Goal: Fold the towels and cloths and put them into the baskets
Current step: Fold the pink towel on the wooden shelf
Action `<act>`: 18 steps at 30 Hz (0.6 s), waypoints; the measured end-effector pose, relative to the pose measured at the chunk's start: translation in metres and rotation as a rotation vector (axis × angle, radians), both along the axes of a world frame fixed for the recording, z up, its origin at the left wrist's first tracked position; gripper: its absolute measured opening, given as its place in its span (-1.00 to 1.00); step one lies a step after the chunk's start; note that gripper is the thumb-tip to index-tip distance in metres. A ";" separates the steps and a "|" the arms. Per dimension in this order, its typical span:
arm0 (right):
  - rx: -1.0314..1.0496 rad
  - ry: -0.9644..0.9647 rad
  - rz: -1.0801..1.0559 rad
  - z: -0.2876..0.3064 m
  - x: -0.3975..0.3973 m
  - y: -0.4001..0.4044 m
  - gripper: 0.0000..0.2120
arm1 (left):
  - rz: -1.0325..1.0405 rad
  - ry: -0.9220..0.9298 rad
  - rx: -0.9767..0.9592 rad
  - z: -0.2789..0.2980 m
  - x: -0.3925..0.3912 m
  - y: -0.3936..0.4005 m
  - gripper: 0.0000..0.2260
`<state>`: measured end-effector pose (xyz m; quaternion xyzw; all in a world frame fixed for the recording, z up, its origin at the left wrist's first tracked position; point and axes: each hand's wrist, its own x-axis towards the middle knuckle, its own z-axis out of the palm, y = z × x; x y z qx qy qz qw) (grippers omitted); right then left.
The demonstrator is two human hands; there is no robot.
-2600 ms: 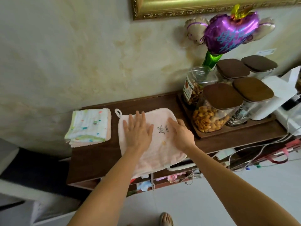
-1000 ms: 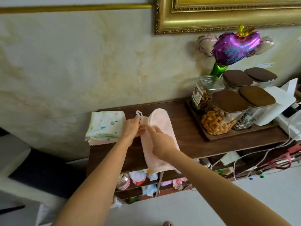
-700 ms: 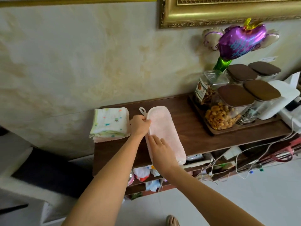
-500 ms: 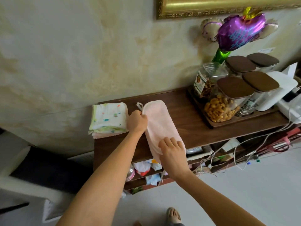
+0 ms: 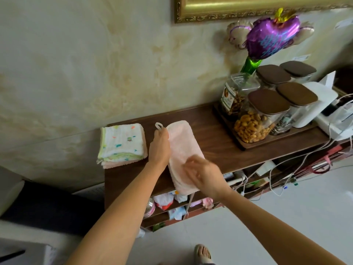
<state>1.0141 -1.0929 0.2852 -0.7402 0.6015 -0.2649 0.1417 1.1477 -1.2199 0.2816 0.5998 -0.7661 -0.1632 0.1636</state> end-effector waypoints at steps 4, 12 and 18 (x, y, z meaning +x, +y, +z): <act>0.152 -0.109 -0.336 0.024 -0.020 -0.086 -0.48 | -0.051 -0.086 0.038 0.004 -0.003 0.003 -0.69; 0.311 0.343 0.311 0.035 -0.035 -0.182 -0.75 | -0.157 -0.204 -0.084 0.006 -0.002 0.009 -0.73; 0.117 0.704 0.512 0.038 -0.053 -0.191 -0.80 | -0.153 -0.293 -0.131 0.014 -0.006 0.013 -0.67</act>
